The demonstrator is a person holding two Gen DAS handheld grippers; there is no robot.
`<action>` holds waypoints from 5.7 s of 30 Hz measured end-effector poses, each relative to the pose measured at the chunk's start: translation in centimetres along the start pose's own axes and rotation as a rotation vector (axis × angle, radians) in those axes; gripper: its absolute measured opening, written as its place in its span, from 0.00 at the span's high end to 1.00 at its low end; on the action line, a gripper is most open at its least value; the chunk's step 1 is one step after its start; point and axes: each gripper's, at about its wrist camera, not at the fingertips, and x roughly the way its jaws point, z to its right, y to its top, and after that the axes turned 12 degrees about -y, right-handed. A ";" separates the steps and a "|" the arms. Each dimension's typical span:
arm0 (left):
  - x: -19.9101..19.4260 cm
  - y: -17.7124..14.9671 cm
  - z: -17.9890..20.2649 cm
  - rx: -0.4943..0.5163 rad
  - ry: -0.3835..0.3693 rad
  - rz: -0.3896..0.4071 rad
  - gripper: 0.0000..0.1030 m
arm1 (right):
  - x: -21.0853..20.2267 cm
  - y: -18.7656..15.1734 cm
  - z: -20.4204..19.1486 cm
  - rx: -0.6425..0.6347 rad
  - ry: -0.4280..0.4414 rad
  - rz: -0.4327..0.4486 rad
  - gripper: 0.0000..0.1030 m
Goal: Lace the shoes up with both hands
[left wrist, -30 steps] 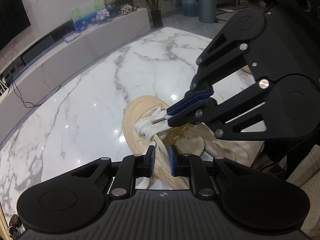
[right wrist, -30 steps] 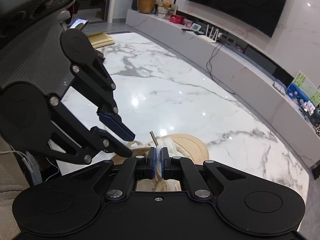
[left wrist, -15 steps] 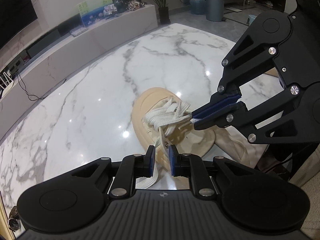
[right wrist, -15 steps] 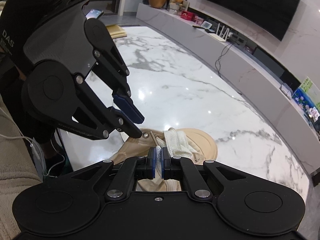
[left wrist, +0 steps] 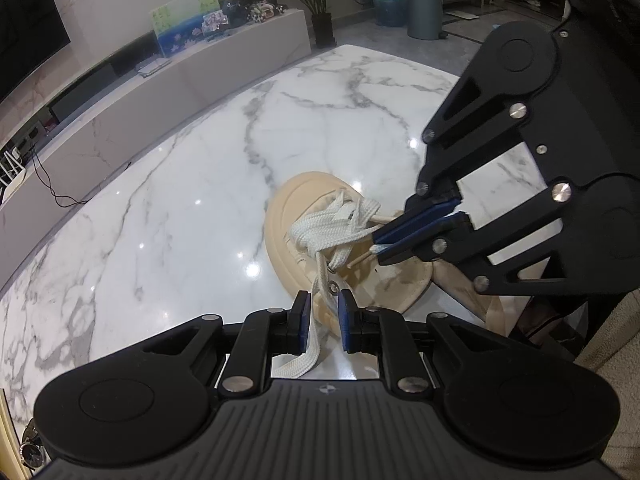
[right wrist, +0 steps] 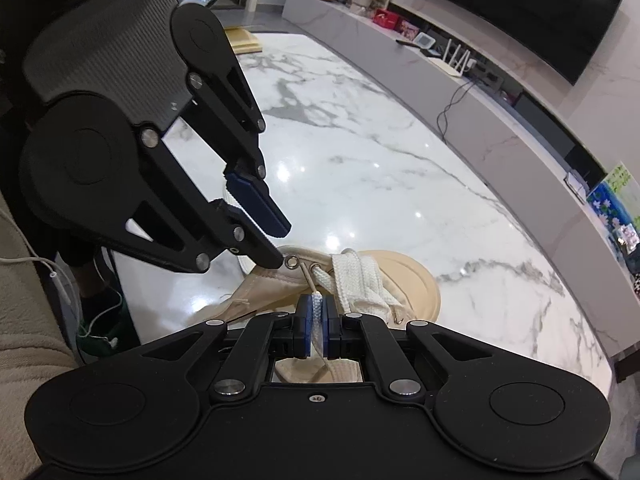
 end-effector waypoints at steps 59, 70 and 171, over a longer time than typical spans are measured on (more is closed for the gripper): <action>-1.8 -0.3 0.2 0.021 -0.005 -0.020 0.85 | 1.4 1.4 -0.3 -0.015 0.033 0.060 0.97; -1.6 -1.0 0.0 0.112 -0.009 -0.061 0.85 | 1.0 1.7 -0.2 -0.006 0.022 0.073 0.97; -0.4 -1.7 1.4 0.553 0.031 -0.123 0.99 | -2.2 -1.6 0.5 -0.002 -0.110 -0.019 0.80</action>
